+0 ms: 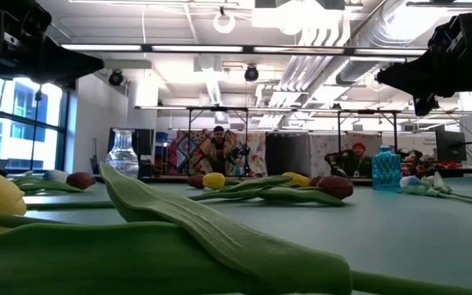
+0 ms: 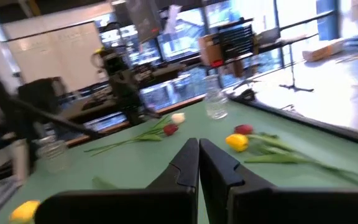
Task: Sort flowers into vase by color
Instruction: Put the top yellow tulip into the top transparent vase
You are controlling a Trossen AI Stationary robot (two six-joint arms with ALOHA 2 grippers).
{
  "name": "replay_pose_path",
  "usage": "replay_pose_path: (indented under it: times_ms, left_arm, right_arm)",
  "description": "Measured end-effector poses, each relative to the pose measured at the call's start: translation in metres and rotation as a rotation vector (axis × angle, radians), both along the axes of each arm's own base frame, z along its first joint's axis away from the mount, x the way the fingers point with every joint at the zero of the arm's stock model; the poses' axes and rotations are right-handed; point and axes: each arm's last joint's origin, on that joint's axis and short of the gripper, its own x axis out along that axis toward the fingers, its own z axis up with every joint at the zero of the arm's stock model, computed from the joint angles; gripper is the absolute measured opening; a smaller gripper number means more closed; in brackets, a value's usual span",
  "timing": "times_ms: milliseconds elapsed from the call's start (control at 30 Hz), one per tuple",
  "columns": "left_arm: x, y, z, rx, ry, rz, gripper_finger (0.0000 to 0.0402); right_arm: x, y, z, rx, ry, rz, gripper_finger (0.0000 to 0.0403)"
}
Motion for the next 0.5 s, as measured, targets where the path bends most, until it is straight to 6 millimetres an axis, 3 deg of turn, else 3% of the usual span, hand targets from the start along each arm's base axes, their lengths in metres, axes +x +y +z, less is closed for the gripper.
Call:
replay_pose_path:
  times_ms: [267, 500]
  left_arm:
    - [0.0, 0.0, 0.006, -0.008, -0.063, 0.0, 0.0]
    - [-0.001, 0.0, 0.014, -0.108, -0.157, -0.006, 0.0]
  right_arm:
    - [-0.002, -0.004, 0.005, 0.039, -0.066, -0.147, 0.0]
    - [-0.005, -0.004, 0.018, -0.001, -0.107, -0.149, 0.0018]
